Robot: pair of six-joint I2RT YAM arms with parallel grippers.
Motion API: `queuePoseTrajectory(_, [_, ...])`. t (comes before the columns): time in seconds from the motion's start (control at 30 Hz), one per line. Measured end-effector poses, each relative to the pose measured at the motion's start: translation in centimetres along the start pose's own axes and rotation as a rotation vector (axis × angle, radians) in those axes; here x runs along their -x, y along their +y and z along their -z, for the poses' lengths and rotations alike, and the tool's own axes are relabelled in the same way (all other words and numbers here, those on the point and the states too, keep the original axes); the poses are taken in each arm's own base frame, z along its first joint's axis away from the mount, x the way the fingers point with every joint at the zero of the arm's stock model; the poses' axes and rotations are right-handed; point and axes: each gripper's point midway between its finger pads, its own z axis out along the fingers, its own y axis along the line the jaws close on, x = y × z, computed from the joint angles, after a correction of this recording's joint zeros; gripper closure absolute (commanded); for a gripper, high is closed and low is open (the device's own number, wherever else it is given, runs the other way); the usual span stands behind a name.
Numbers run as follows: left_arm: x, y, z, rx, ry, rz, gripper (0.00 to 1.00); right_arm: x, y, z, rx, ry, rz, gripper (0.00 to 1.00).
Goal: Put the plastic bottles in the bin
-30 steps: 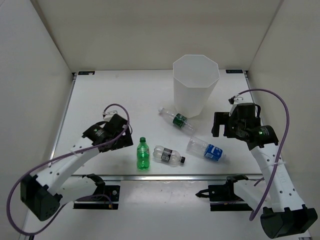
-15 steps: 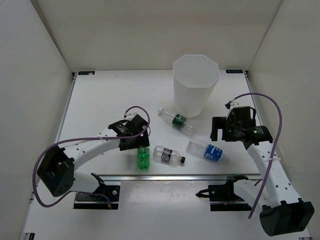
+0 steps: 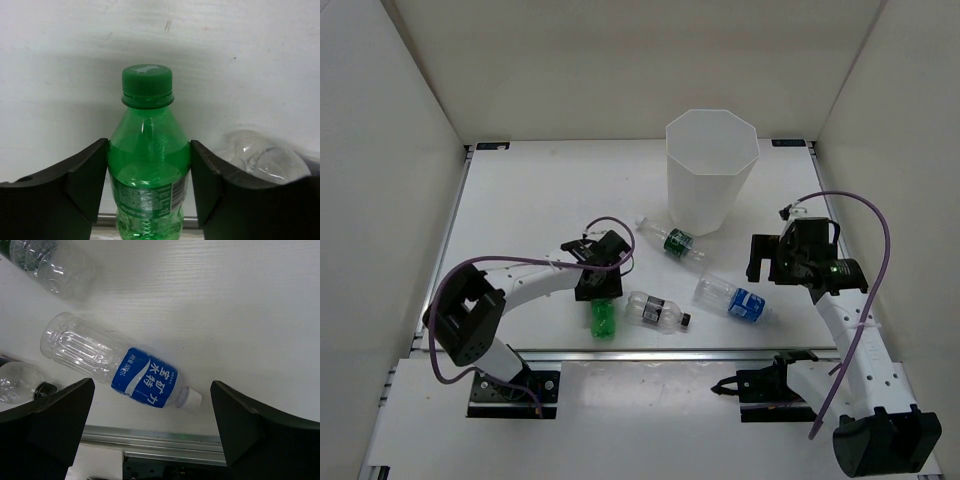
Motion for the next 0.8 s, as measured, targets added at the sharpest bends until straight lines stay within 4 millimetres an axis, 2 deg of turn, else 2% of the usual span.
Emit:
queuePoseTrajectory(0.07, [0.4,0.1,0.0,0.000,-0.009,0.003,0.53,0.0,0.0,0.1,0.001,-0.009,-0.002,0.01])
queuePoseTrajectory(0.13, [0.8,0.0,0.1,0.003,-0.014,-0.007,0.61,0.1,0.0,0.2,0.005,-0.016,-0.004,0.01])
queuePoseTrajectory(0.23, [2.5,-1.1,1.2,-0.011,-0.036,-0.028,0.65,0.2,0.0,0.3,0.005,-0.029,-0.005,0.01])
queuePoseTrajectory(0.33, [7.0,-4.1,4.2,-0.073,-0.126,-0.043,0.65,0.3,0.1,0.4,0.011,-0.048,-0.002,0.00])
queuePoseTrajectory(0.37, [8.9,-5.3,5.7,-0.100,-0.170,-0.046,0.64,0.3,0.1,0.5,0.016,-0.056,0.000,0.01])
queuePoseTrajectory(0.47, [15.7,-9.2,12.1,-0.215,-0.354,-0.046,0.63,0.2,0.3,0.5,0.029,-0.067,-0.001,0.00])
queuePoseTrajectory(0.57, [22.8,-13.1,20.6,-0.363,-0.580,-0.042,0.60,-0.1,0.4,0.3,0.038,-0.064,0.006,0.01])
queuePoseTrajectory(0.63, [26.8,-15.5,26.8,-0.463,-0.740,-0.031,0.59,-0.3,0.5,0.2,0.048,-0.057,0.020,0.01])
queuePoseTrajectory(0.67, [28.4,-16.5,29.9,-0.520,-0.821,-0.021,0.58,-0.5,0.6,0.1,0.057,-0.052,0.034,0.01])
queuePoseTrajectory(0.73, [30.4,-17.7,34.1,-0.600,-0.933,-0.002,0.59,-0.8,1.0,0.0,0.078,-0.042,0.057,0.01])
queuePoseTrajectory(0.8, [31.3,-18.7,35.6,-0.656,-0.990,0.001,0.61,-1.2,1.7,-0.3,0.116,-0.023,0.093,0.01])
